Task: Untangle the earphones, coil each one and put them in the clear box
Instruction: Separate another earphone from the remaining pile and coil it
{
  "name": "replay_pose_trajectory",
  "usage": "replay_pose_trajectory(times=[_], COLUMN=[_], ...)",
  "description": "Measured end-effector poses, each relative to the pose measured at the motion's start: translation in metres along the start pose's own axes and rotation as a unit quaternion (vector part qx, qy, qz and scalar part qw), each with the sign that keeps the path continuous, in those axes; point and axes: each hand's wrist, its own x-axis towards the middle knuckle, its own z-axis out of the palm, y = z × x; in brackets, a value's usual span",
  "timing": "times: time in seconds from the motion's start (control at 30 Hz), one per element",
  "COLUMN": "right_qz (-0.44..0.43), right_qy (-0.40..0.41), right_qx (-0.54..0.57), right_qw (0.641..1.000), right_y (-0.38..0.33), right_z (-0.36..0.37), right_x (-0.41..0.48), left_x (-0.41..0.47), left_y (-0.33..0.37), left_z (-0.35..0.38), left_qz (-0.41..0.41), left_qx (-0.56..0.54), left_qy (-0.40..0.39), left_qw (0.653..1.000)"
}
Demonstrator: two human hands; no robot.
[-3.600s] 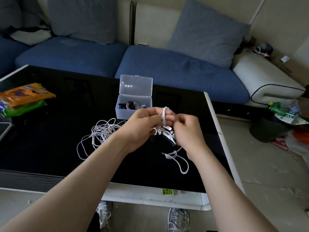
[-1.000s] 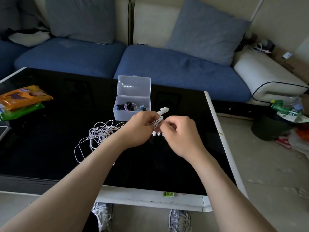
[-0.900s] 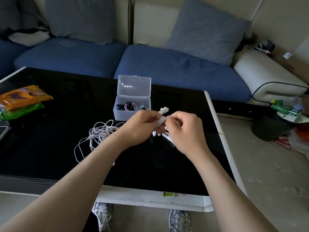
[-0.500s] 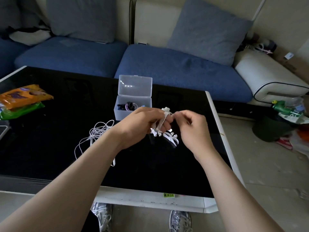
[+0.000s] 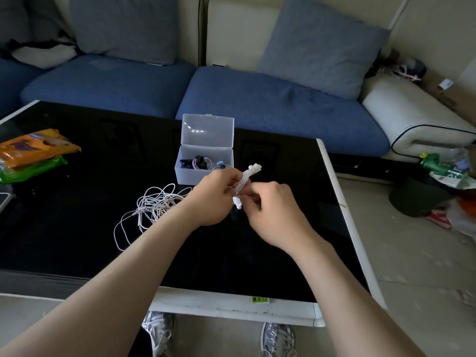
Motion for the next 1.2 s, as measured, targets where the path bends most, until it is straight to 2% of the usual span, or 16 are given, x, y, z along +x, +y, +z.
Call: replay_pose_trajectory(times=[0.07, 0.2, 0.3, 0.4, 0.5, 0.63, 0.8, 0.87, 0.97, 1.0, 1.1, 1.2], right_qz=[-0.011, -0.039, -0.017, 0.055, 0.103, 0.163, 0.186, 0.174, 0.157, 0.159, 0.172, 0.166], right_qy=[0.055, 0.126, 0.163, 0.104, 0.060, 0.017, -0.026, -0.029, 0.018, 0.031, 0.037, 0.045], right_qx=[0.019, 0.062, 0.094, 0.202, 0.349, 0.482, 0.562, 0.557, 0.467, 0.448, 0.436, 0.402], right_qw=[0.998, 0.989, 0.982, 0.972, 0.929, 0.861, 0.806, 0.811, 0.870, 0.879, 0.883, 0.899], right_y=[0.004, 0.011, 0.014, 0.010, -0.001, -0.003, 0.002, 0.004, 0.004, 0.004, 0.002, 0.001], right_z=[-0.001, 0.001, 0.002, -0.002, -0.011, -0.017, -0.017, -0.013, -0.006, -0.004, 0.000, 0.007], right_x=[0.001, 0.003, 0.006, 0.007, 0.005, 0.006, 0.009, 0.009, 0.010, 0.010, 0.013, 0.018], left_x=[-0.002, -0.004, -0.008, -0.011, -0.010, -0.009, -0.006, -0.005, -0.003, -0.002, 0.001, 0.004], left_y=[0.003, 0.013, 0.017, 0.018, 0.016, 0.022, 0.018, 0.017, 0.017, 0.018, 0.021, 0.024], left_z=[0.000, 0.000, -0.004, -0.010, -0.013, -0.017, -0.024, -0.023, -0.018, -0.016, -0.012, -0.008], left_qz=[-0.013, -0.029, -0.029, -0.021, -0.008, -0.004, -0.024, -0.042, -0.078, -0.090, -0.121, -0.137], left_qx=[-0.003, -0.118, -0.176, -0.213, -0.252, -0.329, -0.363, -0.377, -0.385, -0.393, -0.405, -0.386], left_qy=[-0.030, -0.045, -0.066, -0.098, -0.120, -0.121, -0.119, -0.113, -0.091, -0.084, -0.062, -0.027], left_qw=[0.999, 0.992, 0.982, 0.972, 0.960, 0.937, 0.924, 0.918, 0.915, 0.911, 0.904, 0.912])
